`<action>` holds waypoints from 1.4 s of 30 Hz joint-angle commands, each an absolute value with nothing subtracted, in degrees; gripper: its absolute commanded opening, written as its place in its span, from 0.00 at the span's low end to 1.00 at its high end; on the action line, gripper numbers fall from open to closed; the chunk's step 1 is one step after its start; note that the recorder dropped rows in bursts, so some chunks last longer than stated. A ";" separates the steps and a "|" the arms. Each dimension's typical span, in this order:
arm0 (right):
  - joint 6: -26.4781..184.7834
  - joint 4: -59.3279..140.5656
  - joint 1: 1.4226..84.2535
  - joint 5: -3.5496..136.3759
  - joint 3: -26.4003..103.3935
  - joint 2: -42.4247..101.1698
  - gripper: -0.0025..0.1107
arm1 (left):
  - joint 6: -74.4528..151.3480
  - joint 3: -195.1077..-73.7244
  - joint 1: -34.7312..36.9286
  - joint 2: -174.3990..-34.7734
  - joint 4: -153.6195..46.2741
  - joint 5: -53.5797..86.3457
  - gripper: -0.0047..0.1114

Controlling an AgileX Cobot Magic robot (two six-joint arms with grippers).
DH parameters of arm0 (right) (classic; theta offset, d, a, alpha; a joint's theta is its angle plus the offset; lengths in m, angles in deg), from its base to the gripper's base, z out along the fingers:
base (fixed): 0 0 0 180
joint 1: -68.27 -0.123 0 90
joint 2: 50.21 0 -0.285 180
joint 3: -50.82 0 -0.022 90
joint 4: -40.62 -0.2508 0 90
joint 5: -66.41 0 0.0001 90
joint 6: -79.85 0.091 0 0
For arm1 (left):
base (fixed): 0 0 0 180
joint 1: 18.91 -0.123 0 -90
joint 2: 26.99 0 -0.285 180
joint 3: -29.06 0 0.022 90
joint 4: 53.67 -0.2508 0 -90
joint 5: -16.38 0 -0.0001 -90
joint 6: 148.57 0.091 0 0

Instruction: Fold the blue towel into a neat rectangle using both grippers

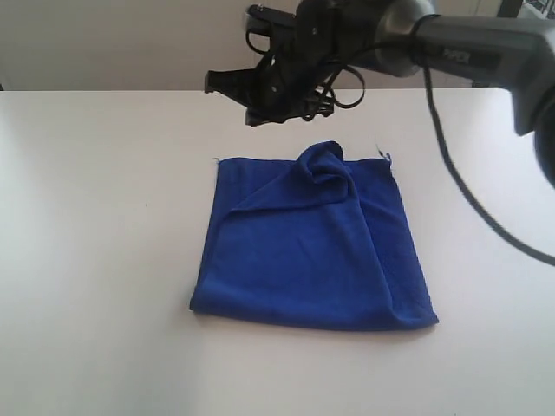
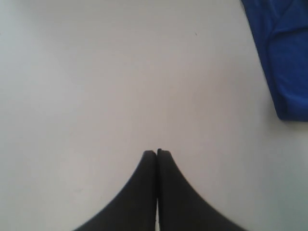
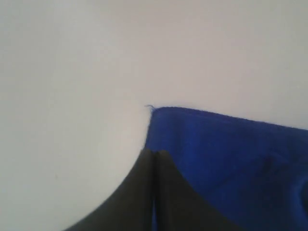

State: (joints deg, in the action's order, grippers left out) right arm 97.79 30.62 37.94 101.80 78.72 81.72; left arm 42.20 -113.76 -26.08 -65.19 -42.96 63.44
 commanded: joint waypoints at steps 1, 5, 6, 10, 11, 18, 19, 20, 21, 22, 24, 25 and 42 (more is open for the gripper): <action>96.40 33.89 39.84 104.60 71.64 76.18 0.02 | 41.69 -113.50 -26.23 -64.77 -42.64 63.99 0.04; 95.41 35.51 41.58 104.06 62.84 70.63 0.02 | 41.69 -113.50 -26.23 -64.77 -42.64 63.99 0.04; 94.52 35.51 42.27 103.19 59.58 68.86 0.02 | 41.69 -113.50 -26.23 -64.77 -42.64 63.99 0.04; 91.89 35.30 46.14 100.29 49.93 61.30 0.02 | 41.69 -113.50 -26.23 -64.77 -42.64 63.99 0.04; 91.32 35.30 47.10 99.77 48.17 59.89 0.02 | 41.69 -113.50 -26.23 -64.77 -42.64 63.99 0.04; 85.80 34.84 54.81 98.09 37.37 51.62 0.02 | 41.69 -113.50 -26.23 -64.77 -42.64 63.99 0.04; 85.18 34.08 55.48 97.21 36.21 51.19 0.02 | 41.69 -113.50 -26.23 -64.77 -42.64 63.99 0.04; 83.96 32.73 56.04 96.39 35.23 51.10 0.02 | 41.69 -113.50 -26.23 -64.77 -42.64 63.99 0.04; 82.77 31.20 56.37 95.66 34.55 51.00 0.02 | 41.69 -113.50 -26.23 -64.77 -42.64 63.99 0.04; 81.10 29.19 56.81 94.83 33.73 51.17 0.02 | 41.69 -113.50 -26.23 -64.77 -42.64 63.99 0.04; 77.34 23.79 57.35 93.53 32.66 51.70 0.02 | 41.69 -113.50 -26.23 -64.77 -42.64 63.99 0.04; 74.96 20.30 57.56 93.27 32.50 52.26 0.02 | 41.69 -113.50 -26.23 -64.77 -42.64 63.99 0.04; 63.62 8.71 57.75 89.58 32.37 54.72 0.02 | 41.68 -113.50 -26.23 -64.77 -41.10 59.69 0.04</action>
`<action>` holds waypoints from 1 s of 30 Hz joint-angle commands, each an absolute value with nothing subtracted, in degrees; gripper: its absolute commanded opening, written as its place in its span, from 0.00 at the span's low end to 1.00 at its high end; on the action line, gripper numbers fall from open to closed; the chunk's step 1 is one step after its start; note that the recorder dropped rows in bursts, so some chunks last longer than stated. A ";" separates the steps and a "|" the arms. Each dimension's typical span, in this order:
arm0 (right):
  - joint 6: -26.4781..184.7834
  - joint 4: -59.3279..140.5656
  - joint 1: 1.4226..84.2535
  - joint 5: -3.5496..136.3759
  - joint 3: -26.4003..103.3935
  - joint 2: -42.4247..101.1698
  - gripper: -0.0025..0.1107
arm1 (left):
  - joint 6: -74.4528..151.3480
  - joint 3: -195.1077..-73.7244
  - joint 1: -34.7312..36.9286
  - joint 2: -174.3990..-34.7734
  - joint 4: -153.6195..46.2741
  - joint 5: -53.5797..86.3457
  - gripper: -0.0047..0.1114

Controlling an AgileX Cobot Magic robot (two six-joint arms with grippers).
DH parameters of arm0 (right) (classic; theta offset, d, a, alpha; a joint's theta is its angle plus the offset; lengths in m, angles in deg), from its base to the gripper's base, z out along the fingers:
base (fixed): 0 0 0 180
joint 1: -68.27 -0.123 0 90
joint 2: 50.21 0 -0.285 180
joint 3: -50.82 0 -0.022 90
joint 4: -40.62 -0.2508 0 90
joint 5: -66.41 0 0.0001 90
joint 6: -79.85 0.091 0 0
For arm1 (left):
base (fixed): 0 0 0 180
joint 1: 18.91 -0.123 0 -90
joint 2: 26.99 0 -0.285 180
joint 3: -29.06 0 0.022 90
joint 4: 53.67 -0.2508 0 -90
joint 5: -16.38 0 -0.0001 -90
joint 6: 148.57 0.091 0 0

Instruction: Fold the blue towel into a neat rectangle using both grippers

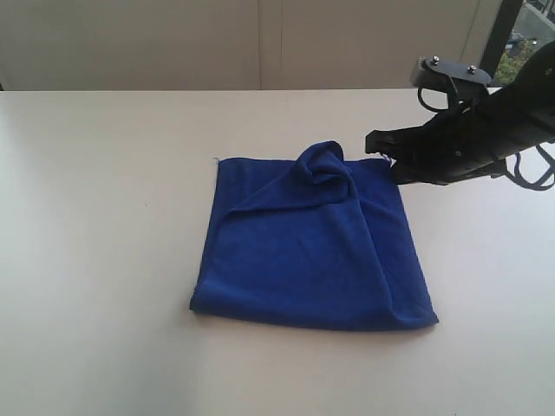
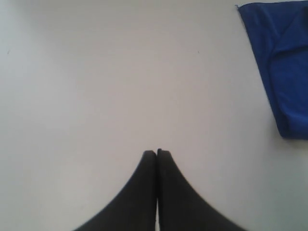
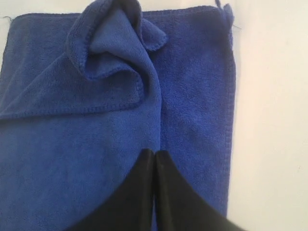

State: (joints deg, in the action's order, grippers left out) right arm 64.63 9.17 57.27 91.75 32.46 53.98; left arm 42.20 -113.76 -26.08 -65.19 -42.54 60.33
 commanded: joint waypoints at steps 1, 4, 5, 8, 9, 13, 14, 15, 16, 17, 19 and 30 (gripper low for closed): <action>63.62 8.71 57.78 89.25 32.37 54.97 0.02 | 41.69 -113.50 -26.23 -64.77 -40.74 59.56 0.04; 63.35 8.69 58.23 88.57 32.37 56.58 0.02 | 41.56 -113.50 -26.23 -64.87 -37.54 58.40 0.04; 63.17 8.69 58.36 88.43 32.47 57.18 0.02 | 41.56 -113.50 -26.23 -65.13 -36.09 57.66 0.04; 63.07 7.54 58.45 87.89 33.72 59.52 0.02 | 44.42 -113.50 -26.23 -67.95 -28.52 57.49 0.04; 62.57 7.02 58.45 87.89 34.32 60.28 0.02 | 46.49 -113.50 -26.23 -69.60 -25.72 58.00 0.04; 60.63 4.80 58.60 89.38 37.57 62.60 0.02 | 55.48 -113.50 -26.23 -78.36 -14.80 58.66 0.04; 60.63 3.64 58.58 89.69 38.37 63.03 0.02 | 57.10 -113.50 -26.23 -81.47 -12.96 57.85 0.04; 60.63 2.44 58.58 89.67 39.05 63.42 0.02 | 58.23 -113.50 -26.23 -83.49 -11.71 57.29 0.04; 60.53 1.47 58.67 89.67 39.67 63.68 0.02 | 59.28 -113.50 -26.23 -85.96 -10.77 56.78 0.04; 60.53 1.24 58.67 89.80 40.66 64.10 0.02 | 60.77 -113.50 -26.23 -88.27 -9.46 56.23 0.04; 60.53 0.79 58.67 90.83 42.21 64.89 0.02 | 62.73 -113.62 -26.12 -92.07 -7.82 55.99 0.04; 60.53 -2.69 60.31 94.37 48.35 70.19 0.02 | 52.46 -121.94 -10.44 -105.84 -24.61 42.68 0.04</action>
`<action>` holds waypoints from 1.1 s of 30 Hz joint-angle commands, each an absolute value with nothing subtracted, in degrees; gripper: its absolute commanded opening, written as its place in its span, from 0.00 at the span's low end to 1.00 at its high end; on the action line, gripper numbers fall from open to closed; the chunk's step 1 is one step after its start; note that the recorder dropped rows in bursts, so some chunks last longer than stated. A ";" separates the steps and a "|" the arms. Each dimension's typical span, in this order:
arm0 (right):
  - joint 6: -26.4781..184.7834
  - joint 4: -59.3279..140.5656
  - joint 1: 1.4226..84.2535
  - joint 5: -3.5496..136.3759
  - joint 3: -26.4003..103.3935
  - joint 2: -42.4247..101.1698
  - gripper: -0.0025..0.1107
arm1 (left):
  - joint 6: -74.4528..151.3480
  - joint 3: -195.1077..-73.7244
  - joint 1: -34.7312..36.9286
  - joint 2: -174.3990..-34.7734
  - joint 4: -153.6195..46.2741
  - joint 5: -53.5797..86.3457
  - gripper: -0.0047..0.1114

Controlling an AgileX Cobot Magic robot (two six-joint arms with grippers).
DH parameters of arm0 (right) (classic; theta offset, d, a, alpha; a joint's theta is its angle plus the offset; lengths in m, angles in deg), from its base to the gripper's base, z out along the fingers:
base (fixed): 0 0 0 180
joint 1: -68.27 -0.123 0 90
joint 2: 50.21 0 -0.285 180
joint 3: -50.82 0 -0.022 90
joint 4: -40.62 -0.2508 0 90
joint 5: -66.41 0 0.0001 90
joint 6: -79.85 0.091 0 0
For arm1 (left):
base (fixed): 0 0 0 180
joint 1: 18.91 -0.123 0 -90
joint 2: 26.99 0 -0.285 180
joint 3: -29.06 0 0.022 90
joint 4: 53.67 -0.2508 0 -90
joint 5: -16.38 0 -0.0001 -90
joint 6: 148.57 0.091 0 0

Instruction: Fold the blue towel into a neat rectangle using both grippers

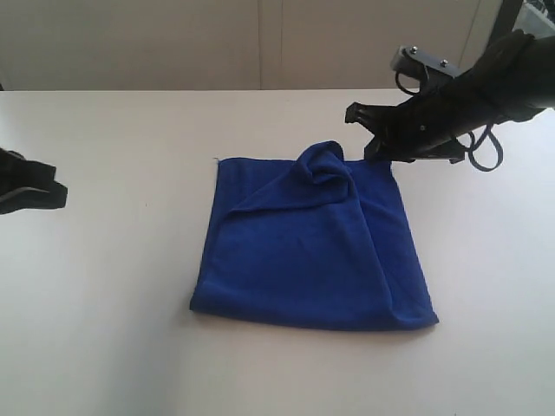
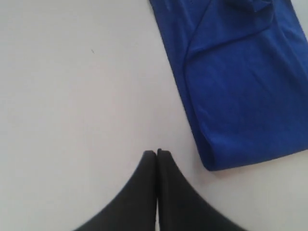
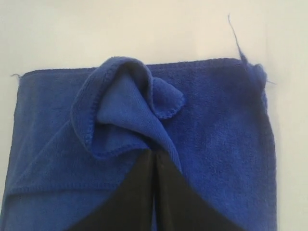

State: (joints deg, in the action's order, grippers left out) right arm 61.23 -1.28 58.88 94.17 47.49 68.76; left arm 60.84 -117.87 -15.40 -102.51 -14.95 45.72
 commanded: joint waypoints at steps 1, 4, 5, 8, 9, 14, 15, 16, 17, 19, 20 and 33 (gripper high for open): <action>60.53 -3.05 60.49 94.16 48.44 70.45 0.02 | 48.33 -123.44 -9.20 -106.91 -29.71 42.53 0.04; 60.53 -3.79 61.04 93.85 48.44 72.13 0.02 | 33.61 -127.37 -6.17 -110.10 -45.77 43.05 0.04; 60.53 -4.28 61.04 93.28 48.44 72.74 0.02 | 29.86 -128.44 -5.26 -111.06 -49.75 43.05 0.04; 56.95 -8.86 60.94 92.88 48.47 74.30 0.02 | 26.34 -130.90 -3.10 -113.71 -53.17 43.05 0.04; 54.24 -11.57 60.94 93.01 48.89 74.83 0.04 | 26.07 -131.50 -2.33 -114.56 -53.17 42.95 0.04; 51.81 -17.24 60.94 93.01 52.41 78.66 0.20 | 25.98 -131.96 3.01 -118.97 -52.03 40.38 0.04; 51.81 -17.55 60.94 92.89 52.90 79.16 0.22 | 25.98 -131.96 3.67 -119.45 -52.03 40.38 0.04; 51.81 -17.55 60.94 92.25 53.03 79.70 0.22 | 25.98 -131.96 4.00 -119.67 -52.03 40.38 0.04; 51.81 -17.55 60.94 91.95 53.03 79.95 0.22 | 25.98 -131.96 4.23 -119.67 -52.03 40.38 0.04; 51.81 -18.25 60.94 91.50 53.03 81.04 0.22 | 25.98 -131.96 4.21 -119.78 -52.03 40.38 0.04; 51.81 -18.69 60.94 91.37 53.12 81.52 0.22 | 25.98 -131.96 4.21 -119.78 -52.03 40.38 0.04; 46.63 -29.26 60.74 92.01 54.95 84.05 0.22 | 25.98 -131.96 4.21 -120.16 -52.03 39.98 0.04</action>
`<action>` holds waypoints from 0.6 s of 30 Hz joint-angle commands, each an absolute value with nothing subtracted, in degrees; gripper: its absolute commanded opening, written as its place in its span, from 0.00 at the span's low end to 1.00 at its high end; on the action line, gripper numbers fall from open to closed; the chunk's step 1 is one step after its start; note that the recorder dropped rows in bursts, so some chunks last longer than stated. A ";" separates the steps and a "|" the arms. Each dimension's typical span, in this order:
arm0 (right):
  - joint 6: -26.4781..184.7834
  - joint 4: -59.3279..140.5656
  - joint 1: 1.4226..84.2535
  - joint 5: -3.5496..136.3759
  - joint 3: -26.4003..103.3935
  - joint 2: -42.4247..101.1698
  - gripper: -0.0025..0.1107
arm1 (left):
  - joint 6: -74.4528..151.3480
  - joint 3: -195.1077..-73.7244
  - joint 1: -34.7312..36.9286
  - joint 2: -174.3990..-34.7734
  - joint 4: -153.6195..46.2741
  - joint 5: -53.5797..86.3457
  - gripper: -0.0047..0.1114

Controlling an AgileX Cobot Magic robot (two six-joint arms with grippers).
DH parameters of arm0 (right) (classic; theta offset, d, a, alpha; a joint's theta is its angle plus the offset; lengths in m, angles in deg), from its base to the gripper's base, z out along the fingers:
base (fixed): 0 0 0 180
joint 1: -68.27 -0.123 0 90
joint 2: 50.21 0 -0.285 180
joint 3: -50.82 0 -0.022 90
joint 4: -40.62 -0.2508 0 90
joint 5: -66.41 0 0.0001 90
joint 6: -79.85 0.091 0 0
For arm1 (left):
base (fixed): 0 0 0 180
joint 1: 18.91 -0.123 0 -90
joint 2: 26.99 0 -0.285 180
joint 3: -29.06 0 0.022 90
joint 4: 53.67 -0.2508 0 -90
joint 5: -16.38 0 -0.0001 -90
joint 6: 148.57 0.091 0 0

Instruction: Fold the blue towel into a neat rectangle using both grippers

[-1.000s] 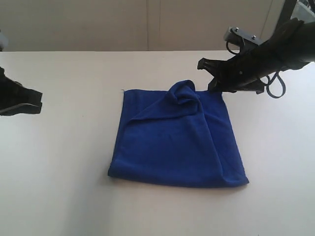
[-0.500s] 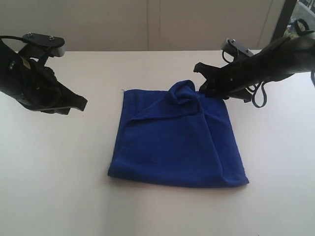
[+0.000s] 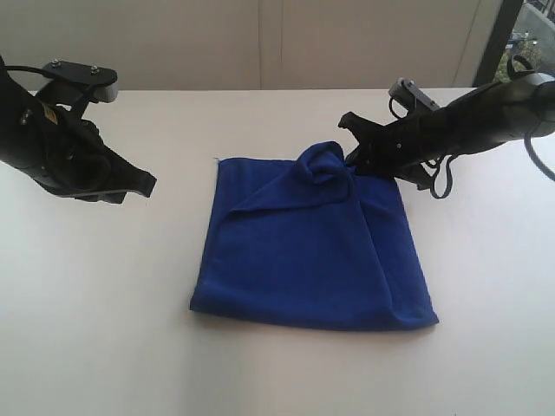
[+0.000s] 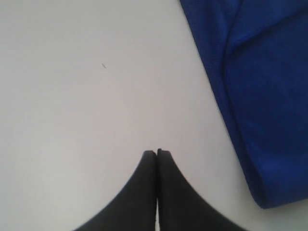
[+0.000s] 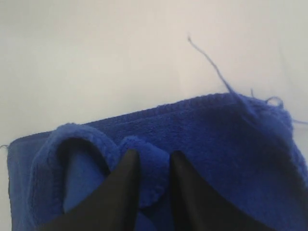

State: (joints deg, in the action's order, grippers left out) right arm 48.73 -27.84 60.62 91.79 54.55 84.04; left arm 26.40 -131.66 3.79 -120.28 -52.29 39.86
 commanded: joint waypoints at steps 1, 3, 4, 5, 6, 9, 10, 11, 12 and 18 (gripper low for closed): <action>46.63 -29.22 60.74 92.01 54.95 84.19 0.22 | 25.98 -131.96 4.21 -120.16 -52.03 39.98 0.04; 46.63 -29.22 60.74 92.01 54.95 84.19 0.22 | 25.98 -131.96 4.21 -120.16 -52.03 39.98 0.04; 46.63 -29.22 60.74 91.76 54.95 84.18 0.22 | 25.98 -131.96 4.21 -120.16 -52.03 39.98 0.04; 46.63 -29.22 60.74 91.76 54.95 84.18 0.22 | 25.98 -131.96 4.21 -120.16 -52.03 39.98 0.04; 46.63 -29.22 60.74 91.76 54.95 84.18 0.22 | 25.98 -131.96 4.21 -120.16 -52.03 39.98 0.04; 46.63 -29.09 60.74 91.62 54.95 84.42 0.27 | 25.98 -131.96 4.21 -120.16 -52.03 39.94 0.04; 46.63 -28.99 60.74 91.62 54.95 84.63 0.29 | 25.98 -131.96 4.21 -120.16 -52.03 39.94 0.04; 46.63 -28.99 60.74 91.62 54.95 84.87 0.30 | 25.98 -131.96 4.21 -120.16 -52.03 39.94 0.04; 46.63 -28.99 60.74 91.62 54.95 85.11 0.30 | 25.98 -131.96 4.21 -120.16 -52.03 39.94 0.04; 46.63 -29.38 60.74 91.98 54.95 86.69 0.30 | 25.98 -131.96 4.21 -120.16 -52.03 39.94 0.04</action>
State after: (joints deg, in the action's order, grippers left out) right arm 47.31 -29.69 60.62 91.79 55.01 85.63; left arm 26.28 -131.66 3.79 -120.28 -52.29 39.74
